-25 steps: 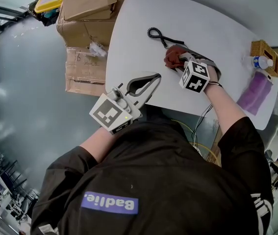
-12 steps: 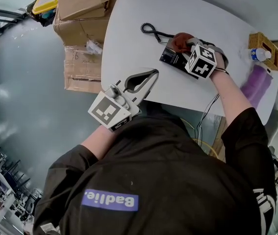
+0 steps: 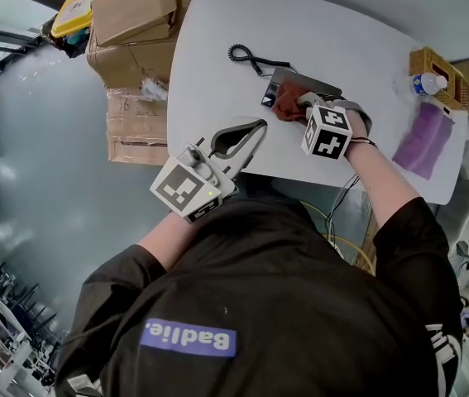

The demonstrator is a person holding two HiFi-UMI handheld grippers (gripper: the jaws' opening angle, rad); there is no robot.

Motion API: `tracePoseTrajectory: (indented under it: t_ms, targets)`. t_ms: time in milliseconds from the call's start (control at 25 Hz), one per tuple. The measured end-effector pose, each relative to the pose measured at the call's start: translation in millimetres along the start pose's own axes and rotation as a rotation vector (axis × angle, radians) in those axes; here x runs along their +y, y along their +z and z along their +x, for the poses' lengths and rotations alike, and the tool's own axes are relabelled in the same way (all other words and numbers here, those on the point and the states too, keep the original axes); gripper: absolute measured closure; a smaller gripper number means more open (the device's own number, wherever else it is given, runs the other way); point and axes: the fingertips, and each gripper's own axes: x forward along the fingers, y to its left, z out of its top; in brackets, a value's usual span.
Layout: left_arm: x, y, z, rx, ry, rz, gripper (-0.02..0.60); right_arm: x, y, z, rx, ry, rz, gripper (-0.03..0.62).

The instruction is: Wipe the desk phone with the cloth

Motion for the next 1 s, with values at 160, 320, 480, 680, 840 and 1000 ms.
tracePoseTrajectory:
  t_ms: [160, 320, 480, 680, 840, 1000]
  targets:
    - [-4.6, -1.0, 5.5, 0.009, -0.013, -0.003, 0.572, 2.3, -6.1, -4.1, 0.002, -0.01, -0.005, 0.505]
    - [-12.5, -5.2, 14.3, 0.023, -0.015, -0.001, 0.572, -11.4, -22.1, -10.0, 0.008, -0.049, -0.004, 0.505]
    - [-13.8, -11.2, 19.5, 0.039, 0.002, 0.009, 0.572, -31.7, -35.9, -17.6, 0.004, -0.089, 0.002, 0.505]
    - [-16.5, -15.3, 19.3, 0.05, 0.028, 0.027, 0.572, -54.3, -51.7, -28.8, 0.002, -0.136, 0.022, 0.505]
    - [-23.0, -11.2, 21.9, 0.056, 0.04, 0.012, 0.572, -62.9, -61.1, -35.4, -0.015, -0.159, 0.053, 0.505]
    - [-21.8, -12.9, 12.3, 0.05, 0.043, 0.027, 0.572, -52.5, -60.0, -38.1, -0.022, -0.171, 0.081, 0.505]
